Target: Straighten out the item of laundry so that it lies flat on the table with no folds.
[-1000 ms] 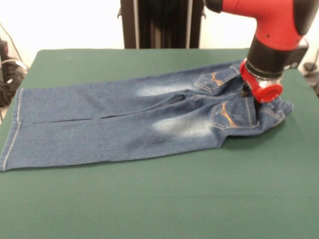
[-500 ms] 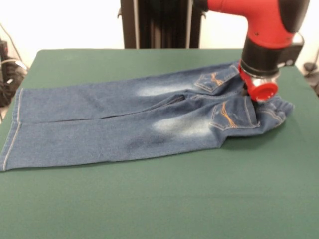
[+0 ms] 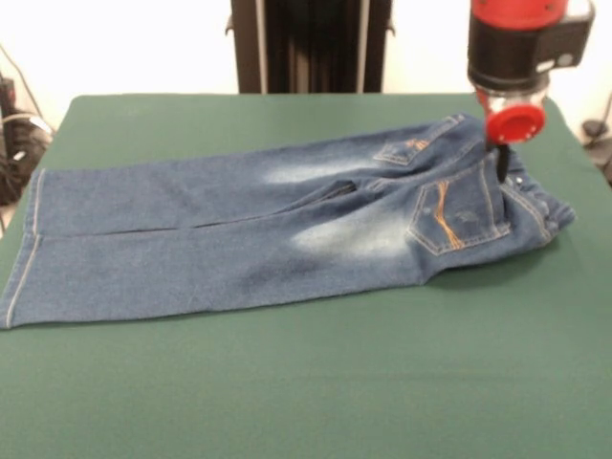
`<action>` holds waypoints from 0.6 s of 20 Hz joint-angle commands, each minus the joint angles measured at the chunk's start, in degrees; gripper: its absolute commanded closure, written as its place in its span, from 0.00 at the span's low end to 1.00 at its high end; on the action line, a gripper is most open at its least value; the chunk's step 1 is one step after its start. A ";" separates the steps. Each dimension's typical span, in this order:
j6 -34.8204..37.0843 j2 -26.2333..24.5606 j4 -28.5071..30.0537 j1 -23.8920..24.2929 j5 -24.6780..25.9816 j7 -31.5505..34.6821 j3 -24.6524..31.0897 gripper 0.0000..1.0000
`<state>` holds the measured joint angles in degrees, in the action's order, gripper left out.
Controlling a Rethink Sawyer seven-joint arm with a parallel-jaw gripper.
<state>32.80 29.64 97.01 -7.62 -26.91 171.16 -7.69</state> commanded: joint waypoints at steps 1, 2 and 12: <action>1.74 1.26 8.20 1.21 -4.37 1.99 11.74 0.00; 0.66 0.81 7.97 1.77 -3.26 0.77 11.45 0.00; 11.95 6.23 -0.82 -0.81 11.44 -0.34 -5.36 0.00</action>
<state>33.75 32.19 98.32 -7.56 -21.83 171.16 -8.83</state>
